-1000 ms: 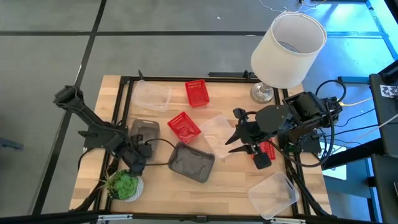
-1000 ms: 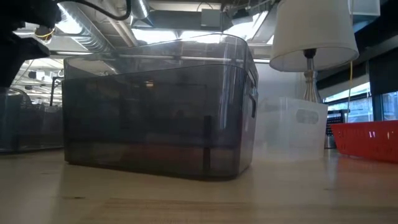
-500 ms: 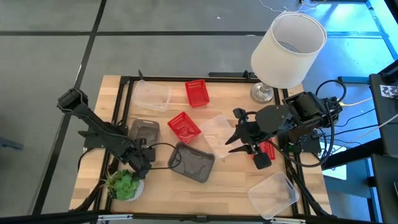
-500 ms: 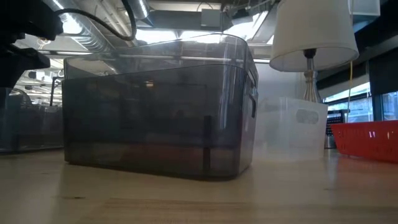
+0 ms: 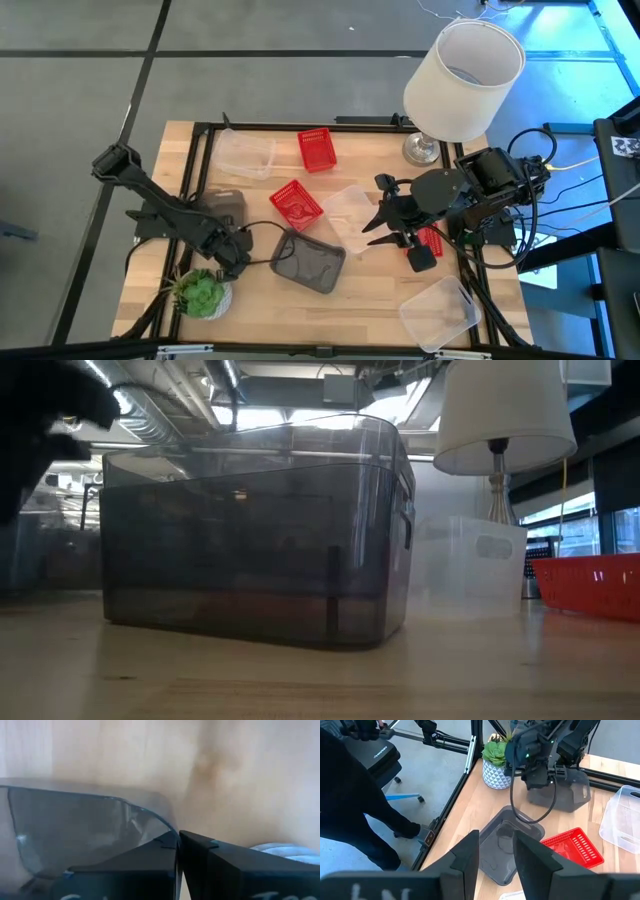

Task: Stack baskets by color
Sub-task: Stack the left black bin on the stacked black bins

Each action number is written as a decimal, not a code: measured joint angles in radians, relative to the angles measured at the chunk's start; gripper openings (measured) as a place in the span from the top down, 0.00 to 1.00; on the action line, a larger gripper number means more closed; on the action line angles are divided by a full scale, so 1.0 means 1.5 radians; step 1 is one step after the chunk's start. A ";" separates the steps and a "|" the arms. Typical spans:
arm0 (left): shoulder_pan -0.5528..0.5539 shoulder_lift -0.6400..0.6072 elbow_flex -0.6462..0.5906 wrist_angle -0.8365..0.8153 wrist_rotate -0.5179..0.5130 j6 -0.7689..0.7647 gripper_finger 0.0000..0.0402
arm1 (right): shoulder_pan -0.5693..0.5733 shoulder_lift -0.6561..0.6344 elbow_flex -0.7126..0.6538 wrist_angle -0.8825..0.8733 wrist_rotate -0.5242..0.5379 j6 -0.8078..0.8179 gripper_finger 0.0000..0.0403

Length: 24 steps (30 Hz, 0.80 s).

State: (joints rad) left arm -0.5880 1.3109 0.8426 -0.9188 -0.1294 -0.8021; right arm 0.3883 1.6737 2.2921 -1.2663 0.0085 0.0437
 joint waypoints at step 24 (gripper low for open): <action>0.023 0.000 0.435 -0.190 -0.134 -0.322 1.00 | -0.011 0.000 0.000 -0.026 0.242 -0.006 0.71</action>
State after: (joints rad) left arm -0.5530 1.3103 1.4952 -1.2045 -0.3309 -1.2853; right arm 0.3714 1.6737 2.2924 -1.3049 0.3714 0.0339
